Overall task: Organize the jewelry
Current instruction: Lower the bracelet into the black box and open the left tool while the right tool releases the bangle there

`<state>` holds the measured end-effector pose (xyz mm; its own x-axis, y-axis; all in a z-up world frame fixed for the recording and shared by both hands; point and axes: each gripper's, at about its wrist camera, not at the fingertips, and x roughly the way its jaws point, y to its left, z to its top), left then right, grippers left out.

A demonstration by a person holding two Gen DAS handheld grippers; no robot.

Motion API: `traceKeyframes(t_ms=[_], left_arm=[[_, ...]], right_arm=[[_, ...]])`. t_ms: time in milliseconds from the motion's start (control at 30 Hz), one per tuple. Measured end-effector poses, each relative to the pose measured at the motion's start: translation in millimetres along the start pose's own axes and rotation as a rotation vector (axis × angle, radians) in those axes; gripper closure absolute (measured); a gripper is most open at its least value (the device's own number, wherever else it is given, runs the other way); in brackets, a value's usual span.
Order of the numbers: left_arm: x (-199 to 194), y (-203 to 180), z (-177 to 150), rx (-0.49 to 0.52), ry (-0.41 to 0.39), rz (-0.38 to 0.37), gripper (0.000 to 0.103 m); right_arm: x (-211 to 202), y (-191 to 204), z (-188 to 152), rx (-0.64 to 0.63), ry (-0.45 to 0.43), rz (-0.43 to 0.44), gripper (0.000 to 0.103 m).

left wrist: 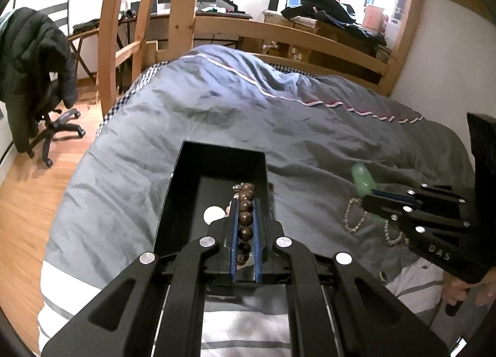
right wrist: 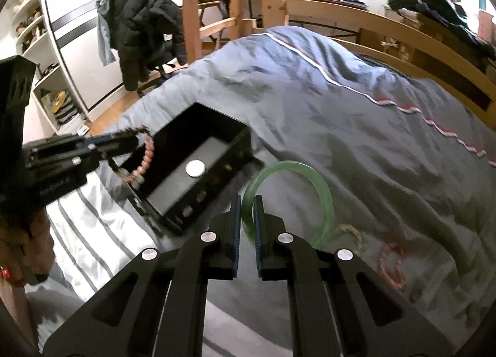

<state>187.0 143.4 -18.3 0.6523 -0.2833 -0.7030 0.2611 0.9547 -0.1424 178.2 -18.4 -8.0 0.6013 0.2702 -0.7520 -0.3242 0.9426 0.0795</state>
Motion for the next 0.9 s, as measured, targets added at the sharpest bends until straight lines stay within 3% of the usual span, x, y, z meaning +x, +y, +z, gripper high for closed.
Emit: traceKeyframes(t_ms=[400, 900], left_arm=[[27, 41, -7, -0.127, 0.043, 0.035, 0.095], [33, 49, -9, -0.165, 0.059, 0.078, 0.095]], right_arm=[[57, 52, 40, -0.081, -0.015, 0.160, 0.094], [84, 65, 44, -0.119, 0.034, 0.208, 0.095]])
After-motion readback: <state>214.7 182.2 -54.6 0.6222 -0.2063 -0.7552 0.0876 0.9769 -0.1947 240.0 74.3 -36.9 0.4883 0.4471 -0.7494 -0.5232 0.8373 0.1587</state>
